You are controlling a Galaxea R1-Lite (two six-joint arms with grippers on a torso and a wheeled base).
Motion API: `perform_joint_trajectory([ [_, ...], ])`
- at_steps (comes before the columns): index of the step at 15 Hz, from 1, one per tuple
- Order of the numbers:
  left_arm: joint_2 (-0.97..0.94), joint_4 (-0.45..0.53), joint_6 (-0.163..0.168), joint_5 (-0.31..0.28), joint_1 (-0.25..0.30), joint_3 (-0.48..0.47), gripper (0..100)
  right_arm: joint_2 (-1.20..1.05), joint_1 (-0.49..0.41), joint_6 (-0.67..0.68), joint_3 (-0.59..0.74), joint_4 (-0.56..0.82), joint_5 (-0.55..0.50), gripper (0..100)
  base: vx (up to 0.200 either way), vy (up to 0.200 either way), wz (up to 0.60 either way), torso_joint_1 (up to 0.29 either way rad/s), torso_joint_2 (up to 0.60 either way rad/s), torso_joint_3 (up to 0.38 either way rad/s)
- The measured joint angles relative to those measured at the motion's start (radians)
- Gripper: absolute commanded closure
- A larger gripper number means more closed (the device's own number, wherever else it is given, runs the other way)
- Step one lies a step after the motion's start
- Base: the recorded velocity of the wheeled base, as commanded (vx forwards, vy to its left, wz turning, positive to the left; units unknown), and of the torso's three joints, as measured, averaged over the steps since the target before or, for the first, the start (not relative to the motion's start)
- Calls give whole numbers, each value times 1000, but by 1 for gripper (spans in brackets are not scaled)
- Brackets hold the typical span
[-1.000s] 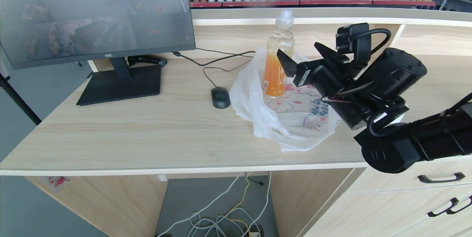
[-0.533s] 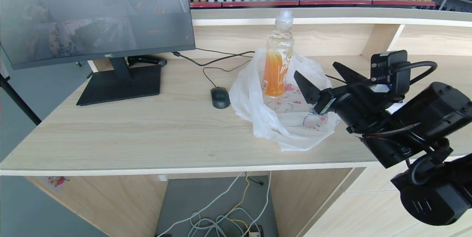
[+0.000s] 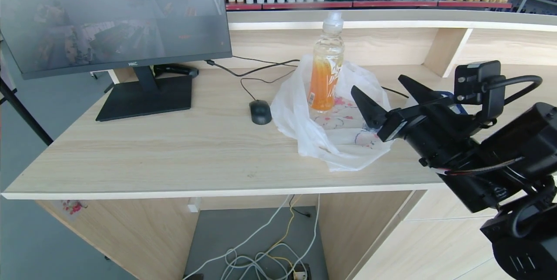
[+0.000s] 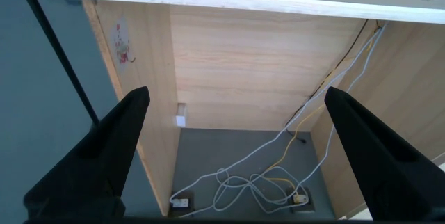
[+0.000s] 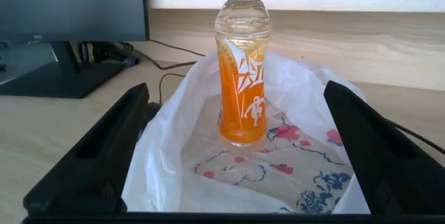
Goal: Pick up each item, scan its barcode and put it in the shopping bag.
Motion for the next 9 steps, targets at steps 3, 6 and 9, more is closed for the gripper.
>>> perform_joint_trajectory([
  [3,0,1,-3,0,0,0,0,-6,9,0,53,3,-2,0,0,-133,0,3,5,-3],
  [6,0,1,-6,0,0,0,0,-8,16,2,150,2,0,0,0,-200,0,-1,9,4],
  [9,0,1,-13,1,0,0,0,10,20,1,124,2,0,0,0,-200,0,9,2,1],
])
